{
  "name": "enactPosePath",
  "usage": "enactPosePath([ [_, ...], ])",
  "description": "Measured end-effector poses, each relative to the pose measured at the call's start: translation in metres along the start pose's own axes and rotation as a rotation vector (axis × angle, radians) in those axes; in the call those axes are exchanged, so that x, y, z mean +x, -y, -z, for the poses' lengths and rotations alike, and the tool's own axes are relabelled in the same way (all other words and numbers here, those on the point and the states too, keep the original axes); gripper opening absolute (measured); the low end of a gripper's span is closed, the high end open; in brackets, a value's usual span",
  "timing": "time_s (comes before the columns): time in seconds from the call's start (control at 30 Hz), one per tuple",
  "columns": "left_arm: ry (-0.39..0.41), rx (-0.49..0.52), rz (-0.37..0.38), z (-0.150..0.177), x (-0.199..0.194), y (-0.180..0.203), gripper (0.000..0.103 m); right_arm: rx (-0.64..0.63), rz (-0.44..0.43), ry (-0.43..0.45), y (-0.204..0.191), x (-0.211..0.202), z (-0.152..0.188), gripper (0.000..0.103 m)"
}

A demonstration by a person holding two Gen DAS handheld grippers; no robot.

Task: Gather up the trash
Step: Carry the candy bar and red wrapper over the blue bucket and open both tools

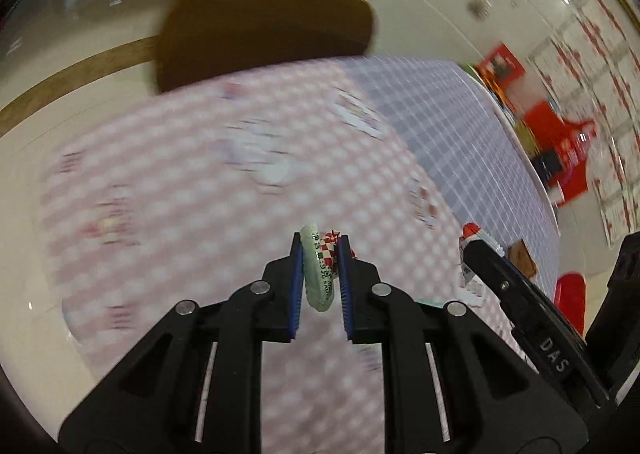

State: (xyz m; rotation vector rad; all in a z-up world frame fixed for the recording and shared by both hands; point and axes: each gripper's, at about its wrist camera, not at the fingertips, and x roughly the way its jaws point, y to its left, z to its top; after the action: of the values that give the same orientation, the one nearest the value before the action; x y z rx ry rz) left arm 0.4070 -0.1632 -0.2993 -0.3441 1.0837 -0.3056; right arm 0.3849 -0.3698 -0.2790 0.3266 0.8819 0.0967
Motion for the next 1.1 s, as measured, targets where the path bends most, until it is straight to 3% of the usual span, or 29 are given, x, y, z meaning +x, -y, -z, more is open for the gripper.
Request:
enactPosePath([
  [0.23, 0.058, -0.121, -0.141, 0.013, -0.087, -0.136, 0.016, -0.103, -0.194, -0.104, -0.143, 0.031, 0.036, 0.02],
  [0.4, 0.058, -0.247, -0.247, 0.038, -0.136, -0.236, 0.016, -0.201, -0.318, -0.235, -0.251, 0.063, 0.078, 0.02],
  [0.57, 0.068, -0.356, -0.314, 0.069, -0.175, -0.315, 0.016, -0.265, -0.361, -0.353, -0.322, 0.091, 0.12, 0.02],
  [0.8, 0.061, -0.462, -0.33, 0.097, -0.2, -0.376, 0.016, -0.34, -0.368, -0.421, -0.388, 0.111, 0.155, 0.022],
  [0.9, 0.056, -0.48, -0.32, 0.103, -0.203, -0.386, 0.016, -0.341, -0.356, -0.445, -0.401, 0.119, 0.165, 0.024],
  [1.03, 0.064, -0.498, -0.311, 0.11, -0.206, -0.396, 0.016, -0.351, -0.34, -0.449, -0.406, 0.122, 0.175, 0.038],
  [1.1, 0.06, -0.502, -0.305, 0.11, -0.205, -0.398, 0.016, -0.353, -0.331, -0.447, -0.404, 0.12, 0.176, 0.038],
])
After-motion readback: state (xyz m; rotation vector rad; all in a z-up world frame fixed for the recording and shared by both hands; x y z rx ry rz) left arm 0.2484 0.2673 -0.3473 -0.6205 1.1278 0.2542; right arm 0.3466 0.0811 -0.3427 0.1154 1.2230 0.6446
